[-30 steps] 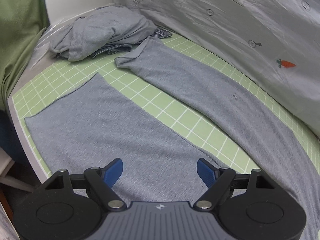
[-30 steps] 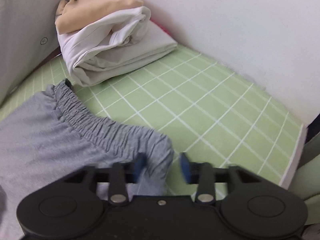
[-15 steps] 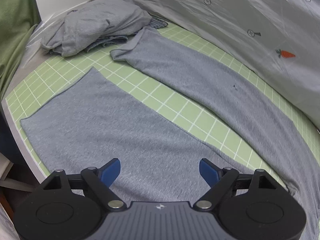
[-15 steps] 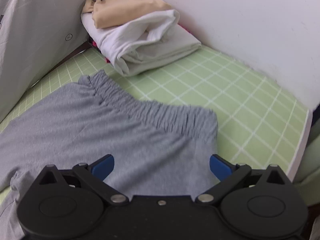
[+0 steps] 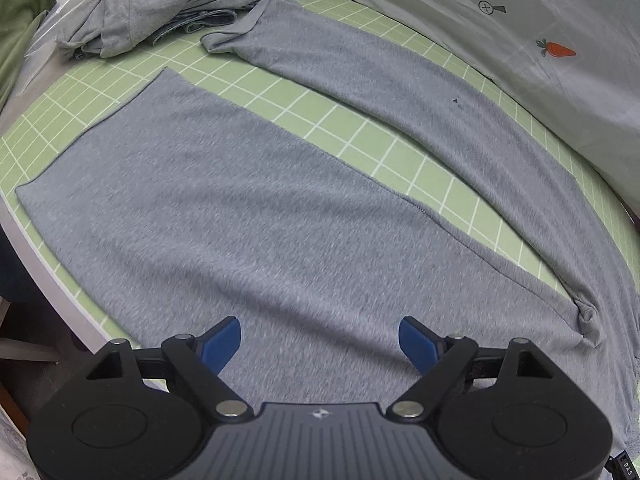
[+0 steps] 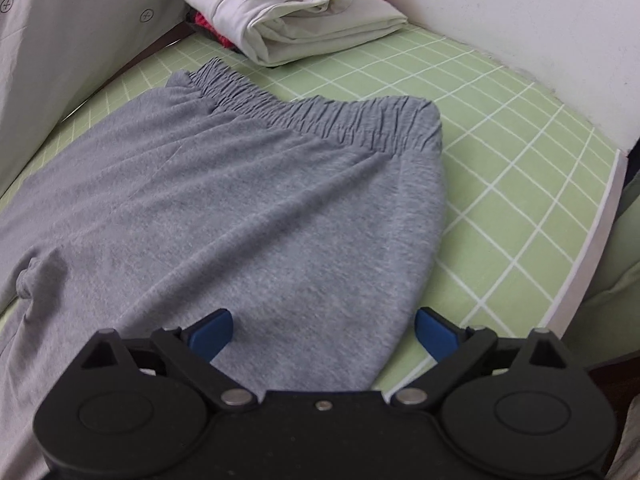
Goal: Fold clothes
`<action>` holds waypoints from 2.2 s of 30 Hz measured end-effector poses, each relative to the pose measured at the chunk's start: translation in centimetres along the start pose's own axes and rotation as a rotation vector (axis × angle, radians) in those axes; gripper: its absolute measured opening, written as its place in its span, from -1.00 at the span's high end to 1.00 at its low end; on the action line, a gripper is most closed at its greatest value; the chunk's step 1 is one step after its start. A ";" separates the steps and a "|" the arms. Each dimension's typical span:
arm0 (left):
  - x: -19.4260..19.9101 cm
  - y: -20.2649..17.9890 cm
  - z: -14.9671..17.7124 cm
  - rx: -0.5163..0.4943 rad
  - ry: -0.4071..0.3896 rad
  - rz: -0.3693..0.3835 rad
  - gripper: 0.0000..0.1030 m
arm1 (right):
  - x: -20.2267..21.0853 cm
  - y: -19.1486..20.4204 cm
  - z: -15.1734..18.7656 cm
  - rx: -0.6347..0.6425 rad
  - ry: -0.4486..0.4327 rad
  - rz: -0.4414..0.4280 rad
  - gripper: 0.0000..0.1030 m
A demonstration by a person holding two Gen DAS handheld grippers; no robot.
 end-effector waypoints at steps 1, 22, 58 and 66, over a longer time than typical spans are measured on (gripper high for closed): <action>0.0 0.2 0.1 0.006 0.005 0.007 -0.68 | 0.0 0.0 0.0 -0.005 -0.005 -0.006 -0.84; -0.9 6.9 1.5 0.209 0.077 0.033 -0.68 | 6.0 0.2 -6.0 -0.312 -0.189 -0.388 0.94; -5.0 11.6 4.6 0.575 0.070 0.153 0.90 | 6.4 0.6 -7.3 -0.323 -0.165 -0.373 0.94; -1.4 11.3 2.2 0.546 -0.074 0.195 0.99 | 7.8 0.6 -6.9 -0.336 -0.190 -0.429 0.94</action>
Point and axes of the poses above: each gripper's, at about its wrist camera, not at the fingertips, and x roughly against the way its jaws point, y to its left, z to its underside, the point moved 2 cm from there along -x, roughly the way its jaws point, and after that the axes turned 6 degrees about -z, right-handed, at the moved point
